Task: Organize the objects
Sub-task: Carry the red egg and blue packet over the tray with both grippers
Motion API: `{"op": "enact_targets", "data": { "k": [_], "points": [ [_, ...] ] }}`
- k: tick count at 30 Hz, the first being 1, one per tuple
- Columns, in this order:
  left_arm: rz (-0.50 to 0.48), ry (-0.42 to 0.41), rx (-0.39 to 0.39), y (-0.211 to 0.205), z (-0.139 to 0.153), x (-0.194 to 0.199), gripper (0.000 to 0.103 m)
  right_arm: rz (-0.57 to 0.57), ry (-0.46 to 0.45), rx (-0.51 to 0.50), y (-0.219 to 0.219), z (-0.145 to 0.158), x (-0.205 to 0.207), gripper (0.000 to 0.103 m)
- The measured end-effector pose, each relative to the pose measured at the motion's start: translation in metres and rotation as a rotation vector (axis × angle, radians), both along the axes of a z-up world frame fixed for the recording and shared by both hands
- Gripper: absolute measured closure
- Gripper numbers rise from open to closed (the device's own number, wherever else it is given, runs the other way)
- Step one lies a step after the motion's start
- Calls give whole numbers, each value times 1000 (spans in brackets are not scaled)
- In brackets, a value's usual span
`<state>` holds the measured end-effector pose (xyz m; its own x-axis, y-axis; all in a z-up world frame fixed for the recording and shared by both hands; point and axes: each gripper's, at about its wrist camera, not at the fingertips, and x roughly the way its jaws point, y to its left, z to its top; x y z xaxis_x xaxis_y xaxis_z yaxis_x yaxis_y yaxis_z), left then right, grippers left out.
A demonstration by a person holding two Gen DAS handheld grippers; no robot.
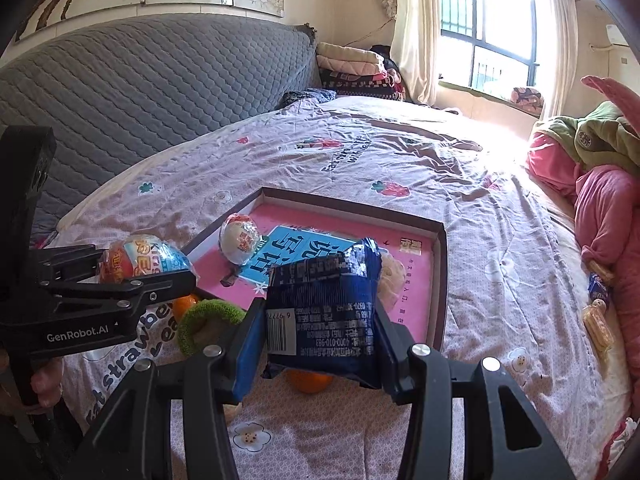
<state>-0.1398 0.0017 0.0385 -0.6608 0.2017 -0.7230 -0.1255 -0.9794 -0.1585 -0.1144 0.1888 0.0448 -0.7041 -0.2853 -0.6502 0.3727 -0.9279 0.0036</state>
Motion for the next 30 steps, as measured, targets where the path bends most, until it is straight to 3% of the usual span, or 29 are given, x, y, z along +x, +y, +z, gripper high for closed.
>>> {"op": "enact_targets", "data": {
  "k": [12, 18, 30],
  "points": [
    [28, 31, -33, -20, 16, -37, 49, -56, 24, 15, 13, 12, -31, 54],
    [43, 15, -41, -27, 9, -55, 49, -87, 36, 6, 19, 15, -45, 53],
    [-38, -33, -59, 19, -24, -76, 49, -116, -39, -12, 27, -15, -56, 53]
  ]
}}
